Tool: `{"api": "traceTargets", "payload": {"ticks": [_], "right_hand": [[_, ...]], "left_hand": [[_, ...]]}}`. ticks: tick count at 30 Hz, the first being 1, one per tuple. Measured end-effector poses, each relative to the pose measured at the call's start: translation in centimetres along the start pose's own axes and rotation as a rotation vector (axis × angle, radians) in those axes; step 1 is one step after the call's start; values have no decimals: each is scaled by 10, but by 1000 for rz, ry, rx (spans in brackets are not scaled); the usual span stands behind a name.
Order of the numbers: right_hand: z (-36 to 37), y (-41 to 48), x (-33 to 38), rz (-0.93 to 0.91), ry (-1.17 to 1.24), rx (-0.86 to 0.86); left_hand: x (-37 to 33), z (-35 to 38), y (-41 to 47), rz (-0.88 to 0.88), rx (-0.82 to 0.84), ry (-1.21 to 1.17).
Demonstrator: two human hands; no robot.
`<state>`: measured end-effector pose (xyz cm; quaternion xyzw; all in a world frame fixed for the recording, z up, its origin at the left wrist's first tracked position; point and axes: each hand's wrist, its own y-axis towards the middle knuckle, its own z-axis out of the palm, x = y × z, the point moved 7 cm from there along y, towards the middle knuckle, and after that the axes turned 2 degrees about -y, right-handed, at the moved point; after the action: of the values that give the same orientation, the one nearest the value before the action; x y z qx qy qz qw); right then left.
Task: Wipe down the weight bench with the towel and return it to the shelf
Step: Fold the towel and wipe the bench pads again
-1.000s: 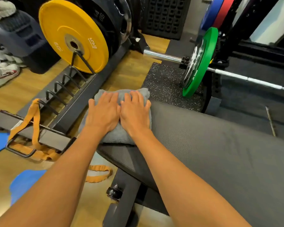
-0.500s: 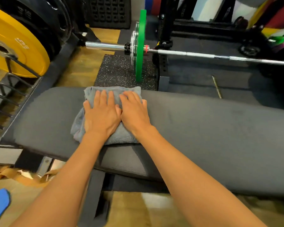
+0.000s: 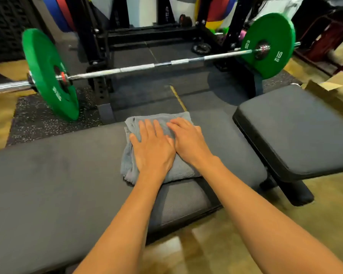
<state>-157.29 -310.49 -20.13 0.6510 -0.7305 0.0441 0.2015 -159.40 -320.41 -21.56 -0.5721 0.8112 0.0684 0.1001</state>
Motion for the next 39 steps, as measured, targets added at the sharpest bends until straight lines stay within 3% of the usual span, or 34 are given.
{"api": "traceTargets", "payload": {"ticks": [7, 12, 15, 20, 27, 34, 36, 39], "right_hand": [[-56, -20, -111, 127, 43, -25], [-64, -38, -107, 272, -138, -157], [-62, -43, -90, 328, -208, -205], [-66, -35, -88, 276, -160, -294], [-76, -37, -98, 220, 0, -258], [-200, -29, -212, 87, 80, -377], [-218, -25, -255, 160, -9, -340], [-189, -26, -304, 306, -165, -111]], "left_hand": [[-125, 23, 7, 114, 78, -77], [-106, 12, 11, 265, 55, 10], [-95, 10, 8, 245, 33, -65], [-95, 12, 15, 285, -125, -73], [-111, 6, 17, 250, -129, -214], [-258, -23, 20, 254, -323, -547], [-301, -17, 31, 221, -273, -528], [-339, 16, 50, 157, -95, -305]]}}
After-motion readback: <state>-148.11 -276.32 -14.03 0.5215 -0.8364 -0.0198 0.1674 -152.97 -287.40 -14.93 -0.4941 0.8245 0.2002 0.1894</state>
